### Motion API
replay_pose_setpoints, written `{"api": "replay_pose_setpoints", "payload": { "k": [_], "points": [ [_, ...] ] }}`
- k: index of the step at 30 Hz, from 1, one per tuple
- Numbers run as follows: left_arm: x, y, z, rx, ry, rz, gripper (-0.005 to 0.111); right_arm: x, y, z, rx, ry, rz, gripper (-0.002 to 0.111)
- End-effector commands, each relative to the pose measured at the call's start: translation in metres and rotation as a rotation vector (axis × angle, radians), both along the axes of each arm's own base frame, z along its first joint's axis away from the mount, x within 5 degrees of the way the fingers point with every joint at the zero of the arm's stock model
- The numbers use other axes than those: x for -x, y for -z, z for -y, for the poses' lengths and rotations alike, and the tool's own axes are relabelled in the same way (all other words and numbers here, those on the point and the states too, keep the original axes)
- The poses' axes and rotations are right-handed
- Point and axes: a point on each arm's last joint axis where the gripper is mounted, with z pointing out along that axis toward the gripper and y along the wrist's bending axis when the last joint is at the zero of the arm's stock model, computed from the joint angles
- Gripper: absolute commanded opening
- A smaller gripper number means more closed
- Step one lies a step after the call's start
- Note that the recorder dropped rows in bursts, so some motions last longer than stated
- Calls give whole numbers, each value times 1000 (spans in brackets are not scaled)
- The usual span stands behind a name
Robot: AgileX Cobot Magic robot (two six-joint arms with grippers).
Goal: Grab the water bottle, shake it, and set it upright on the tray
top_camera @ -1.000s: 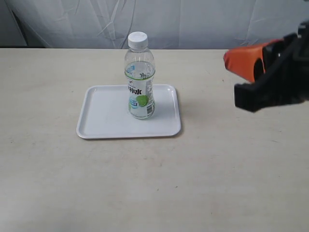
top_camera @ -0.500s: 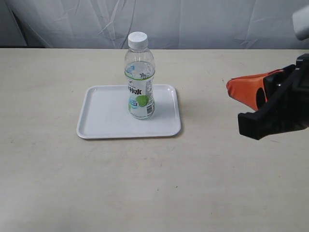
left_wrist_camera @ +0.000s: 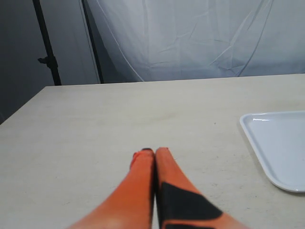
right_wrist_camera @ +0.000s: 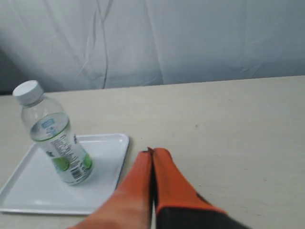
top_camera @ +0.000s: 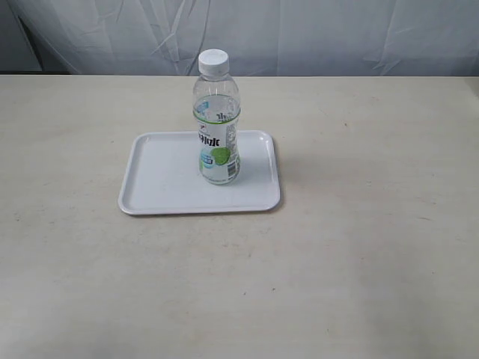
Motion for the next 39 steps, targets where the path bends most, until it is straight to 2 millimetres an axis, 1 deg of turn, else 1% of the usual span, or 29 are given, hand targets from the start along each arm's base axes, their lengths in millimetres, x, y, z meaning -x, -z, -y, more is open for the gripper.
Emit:
{"api": "replay_pose_setpoints", "payload": {
  "k": [1,4,5,7,10,14,16,20,23,31,32,33,34,39],
  "points": [
    [0,0,0,7,-2,8,0,6,-3,9,-16,59,48,-1],
    [0,0,0,7,-2,8,0,8,-2,9,-16,59,50,-1],
    [0,0,0,7,-2,8,0,11,0,10,-17,58,54,-1],
    [0,0,0,5,-2,8,0,24,2,15,-12,73,80,-1],
    [0,0,0,5,-2,8,0,45,9,32,132,199,182,-1],
    [0,0,0,5,-2,8,0,59,14,38,133,276,241,-1],
    [0,0,0,7,-2,8,0,63,20,39,134,298,248,-1],
    [0,0,0,7,-2,8,0,66,38,40,141,328,240,-1],
    [0,0,0,5,-2,8,0,67,61,41,152,347,216,-1],
    [0,0,0,5,-2,8,0,57,108,42,174,357,89,-1],
    [0,0,0,5,-2,8,0,56,118,42,177,356,74,-1],
    [0,0,0,5,-2,8,0,55,122,43,178,356,67,-1],
    [0,0,0,5,-2,8,0,54,130,43,179,355,56,-1],
    [0,0,0,5,-2,8,0,53,129,43,173,358,75,-1]
  ]
}}
